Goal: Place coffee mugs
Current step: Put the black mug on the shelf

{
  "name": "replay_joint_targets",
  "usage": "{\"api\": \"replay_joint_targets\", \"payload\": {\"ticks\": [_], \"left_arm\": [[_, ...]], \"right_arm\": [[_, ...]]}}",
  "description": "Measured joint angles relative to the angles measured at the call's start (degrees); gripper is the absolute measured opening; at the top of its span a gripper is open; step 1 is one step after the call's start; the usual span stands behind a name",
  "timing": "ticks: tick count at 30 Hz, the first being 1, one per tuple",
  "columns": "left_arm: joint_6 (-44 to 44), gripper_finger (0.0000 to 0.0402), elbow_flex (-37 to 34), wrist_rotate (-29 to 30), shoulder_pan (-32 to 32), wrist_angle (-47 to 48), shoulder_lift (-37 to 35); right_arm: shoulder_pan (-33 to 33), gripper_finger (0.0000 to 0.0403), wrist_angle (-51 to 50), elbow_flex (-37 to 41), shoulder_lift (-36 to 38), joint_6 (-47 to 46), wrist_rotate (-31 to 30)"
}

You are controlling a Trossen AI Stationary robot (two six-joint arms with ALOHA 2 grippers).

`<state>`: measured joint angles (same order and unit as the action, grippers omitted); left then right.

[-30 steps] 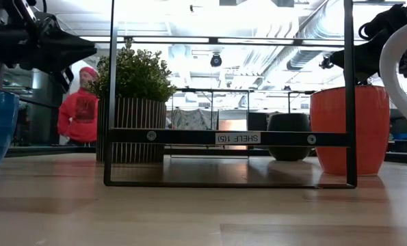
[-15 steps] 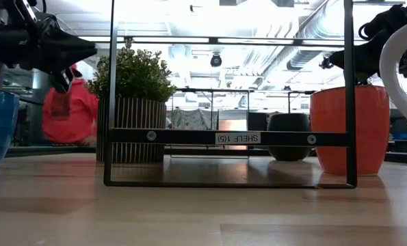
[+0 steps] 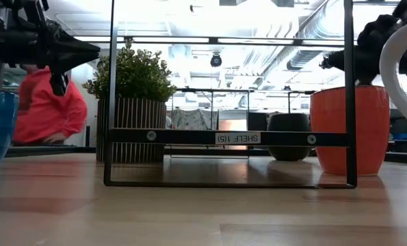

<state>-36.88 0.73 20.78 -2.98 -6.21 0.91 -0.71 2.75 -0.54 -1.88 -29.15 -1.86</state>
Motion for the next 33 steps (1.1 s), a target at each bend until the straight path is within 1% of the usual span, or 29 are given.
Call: {"api": "replay_joint_targets", "payload": {"ticks": [3, 7, 11, 14, 17, 20, 24, 29, 33], "left_arm": [[0.54, 0.0035, 0.00, 1.67, 0.00, -1.35, 0.00], [3.51, 0.0035, 0.00, 2.95, 0.00, -4.43, 0.02], [8.52, 0.0035, 0.00, 2.76, 0.00, -8.90, 0.02], [11.53, 0.0035, 0.00, 2.34, 0.00, -11.19, 0.00], [12.00, 0.0035, 0.00, 2.26, 0.00, -11.29, 0.00], [12.02, 0.0035, 0.00, 1.77, 0.01, -11.17, 0.00], [12.04, 0.0035, 0.00, 1.33, 0.00, -11.09, 0.00], [12.07, 0.0035, 0.00, 1.31, 0.00, -9.50, 0.02], [12.07, 0.0035, 0.00, 1.29, 0.00, -8.73, 0.02]], "right_arm": [[-0.04, 0.0018, 5.83, -0.02, 0.06, -1.73, -2.20], [-0.02, 0.0018, 15.32, -0.02, 0.06, 1.00, -2.18], [-0.02, 0.0018, 23.10, -0.04, 0.03, 4.95, -2.59], [-0.02, 0.0018, 26.89, -0.04, 0.03, 7.32, -3.90], [-0.02, 0.0018, 28.21, -0.07, 0.03, 8.73, -4.21], [-0.02, 0.0018, 25.26, -1.65, -0.18, 8.69, -4.23], [-0.02, 0.0018, 18.13, -7.40, -2.59, 11.74, -4.40], [-0.02, 0.0018, 5.34, -17.85, -9.79, 19.49, -7.88], [-0.02, 0.0018, -4.61, -25.65, -17.74, 20.62, -11.46]]}}
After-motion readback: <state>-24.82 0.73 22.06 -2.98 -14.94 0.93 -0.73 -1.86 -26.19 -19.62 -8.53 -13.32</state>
